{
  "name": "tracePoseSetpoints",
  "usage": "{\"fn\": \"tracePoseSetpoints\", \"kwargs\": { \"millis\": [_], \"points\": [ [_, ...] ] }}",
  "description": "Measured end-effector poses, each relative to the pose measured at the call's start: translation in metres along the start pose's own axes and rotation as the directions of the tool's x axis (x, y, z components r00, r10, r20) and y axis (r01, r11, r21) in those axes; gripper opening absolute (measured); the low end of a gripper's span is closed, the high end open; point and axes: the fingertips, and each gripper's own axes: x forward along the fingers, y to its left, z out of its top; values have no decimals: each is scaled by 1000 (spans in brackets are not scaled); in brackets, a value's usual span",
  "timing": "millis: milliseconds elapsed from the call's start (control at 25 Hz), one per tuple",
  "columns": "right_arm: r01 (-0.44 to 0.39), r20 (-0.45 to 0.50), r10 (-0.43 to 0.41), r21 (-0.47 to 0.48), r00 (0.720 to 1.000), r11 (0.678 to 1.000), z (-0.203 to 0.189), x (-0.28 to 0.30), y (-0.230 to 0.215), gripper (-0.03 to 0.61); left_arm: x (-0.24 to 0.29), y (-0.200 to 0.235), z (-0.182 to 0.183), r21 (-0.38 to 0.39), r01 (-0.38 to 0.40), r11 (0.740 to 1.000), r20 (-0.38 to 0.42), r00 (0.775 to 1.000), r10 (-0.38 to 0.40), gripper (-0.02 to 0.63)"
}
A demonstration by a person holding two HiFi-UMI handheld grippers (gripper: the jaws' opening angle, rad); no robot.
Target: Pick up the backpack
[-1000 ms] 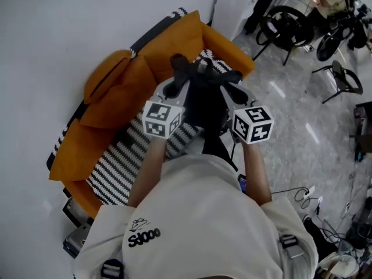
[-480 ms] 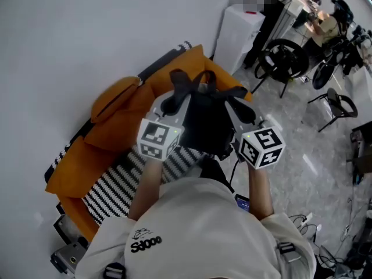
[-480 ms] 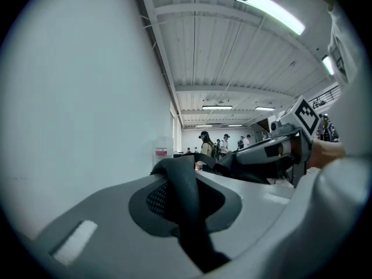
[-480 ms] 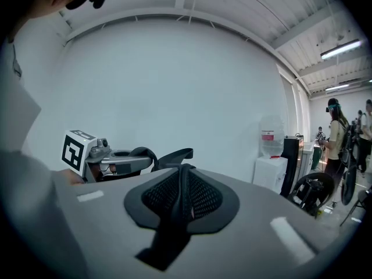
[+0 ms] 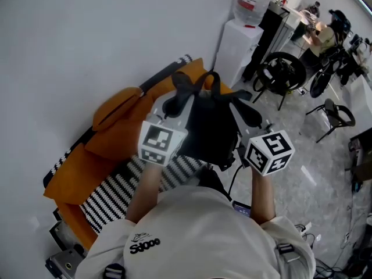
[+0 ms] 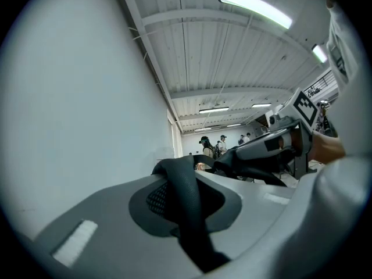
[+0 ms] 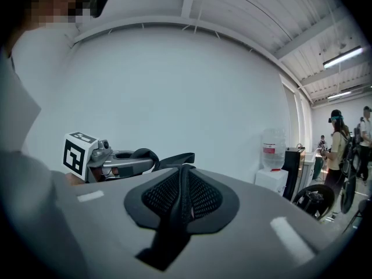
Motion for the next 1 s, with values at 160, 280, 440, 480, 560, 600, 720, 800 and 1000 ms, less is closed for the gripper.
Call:
{"fn": "tracePoseSetpoints", "kwargs": {
  "millis": [160,280,440,480,560,600,720,800,1000],
  "points": [
    [9,22,-9,9,1000,1000,11,-6,-1,54,-1,-3,13,38,10,999,15,1000,-11,48],
    [7,25,-7,-1,1000,1000,14,-9,1,54,-1,-3,19,46,10,999,11,1000,-10,48],
    [-1,25,1,-14,1000,1000,16,-7,2,54,-1,-2,21,45,5,999,6,1000,-5,48],
    [-2,23,2,-16,1000,1000,16,-8,1,52,-1,-2,20,44,4,999,4,1000,-5,48],
    [-3,18,3,-15,1000,1000,15,-8,0,52,0,-3,20,41,3,999,1,1000,-4,48],
    [-3,17,3,-13,1000,1000,15,-8,-1,52,1,-3,20,39,4,999,0,1000,-4,48],
    [-7,19,7,-9,1000,1000,15,-7,0,52,1,-2,19,37,6,999,-3,1000,-6,48],
    [-10,22,10,-11,1000,1000,16,-6,0,52,2,-1,19,35,5,999,-3,1000,-4,48],
    [-16,7,16,-11,1000,1000,11,-2,1,52,1,2,14,28,1,1000,-13,1000,-1,48]
  ]
}}
